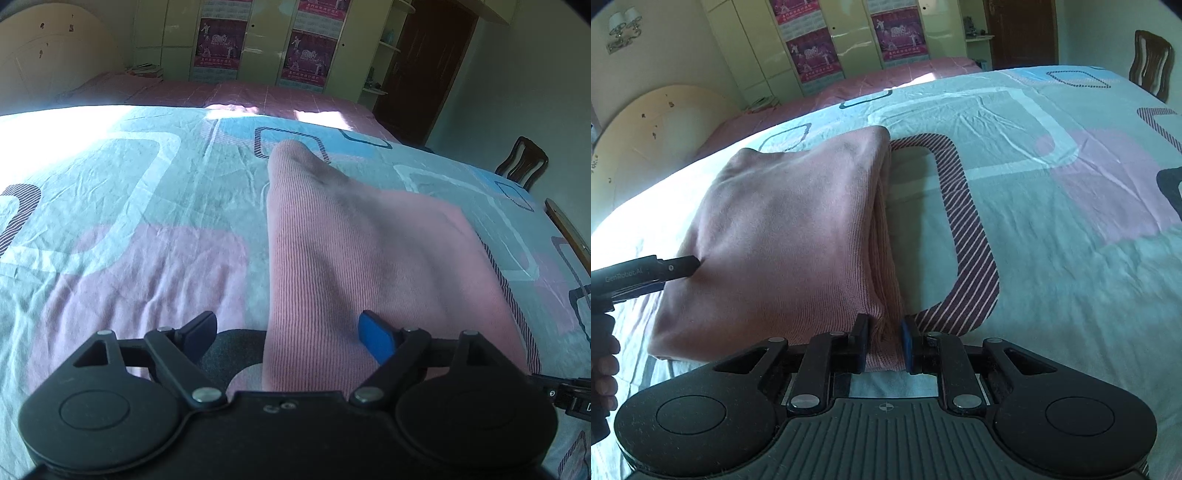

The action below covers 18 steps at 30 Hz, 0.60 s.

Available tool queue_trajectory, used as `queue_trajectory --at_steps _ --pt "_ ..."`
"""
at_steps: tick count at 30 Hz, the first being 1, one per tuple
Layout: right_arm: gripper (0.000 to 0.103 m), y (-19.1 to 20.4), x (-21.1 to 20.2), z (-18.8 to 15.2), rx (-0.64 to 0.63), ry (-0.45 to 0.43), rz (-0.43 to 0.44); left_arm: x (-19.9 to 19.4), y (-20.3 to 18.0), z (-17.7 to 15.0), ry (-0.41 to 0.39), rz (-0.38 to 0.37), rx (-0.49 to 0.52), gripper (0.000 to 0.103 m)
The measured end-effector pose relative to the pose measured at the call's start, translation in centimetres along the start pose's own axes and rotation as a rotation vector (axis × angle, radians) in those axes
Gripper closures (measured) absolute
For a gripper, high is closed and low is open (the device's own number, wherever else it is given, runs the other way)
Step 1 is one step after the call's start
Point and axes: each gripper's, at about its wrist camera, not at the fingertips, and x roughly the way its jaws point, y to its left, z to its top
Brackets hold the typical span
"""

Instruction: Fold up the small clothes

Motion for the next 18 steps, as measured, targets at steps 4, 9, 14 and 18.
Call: queue_trajectory --at_steps 4,9,14,18 --pt "0.036 -0.2 -0.4 1.8 0.029 -0.047 0.028 -0.1 -0.5 0.9 0.001 -0.007 0.014 0.016" --pt "0.036 -0.1 0.5 4.2 0.023 -0.063 0.057 0.3 -0.9 1.7 0.006 -0.031 0.019 0.015" --pt "0.036 -0.6 3.7 5.7 0.054 -0.016 0.114 1.9 -1.0 2.5 0.028 -0.065 0.027 0.016" --pt "0.036 -1.2 5.9 6.0 0.073 0.001 0.147 3.8 -0.2 2.6 0.086 -0.123 -0.019 0.017"
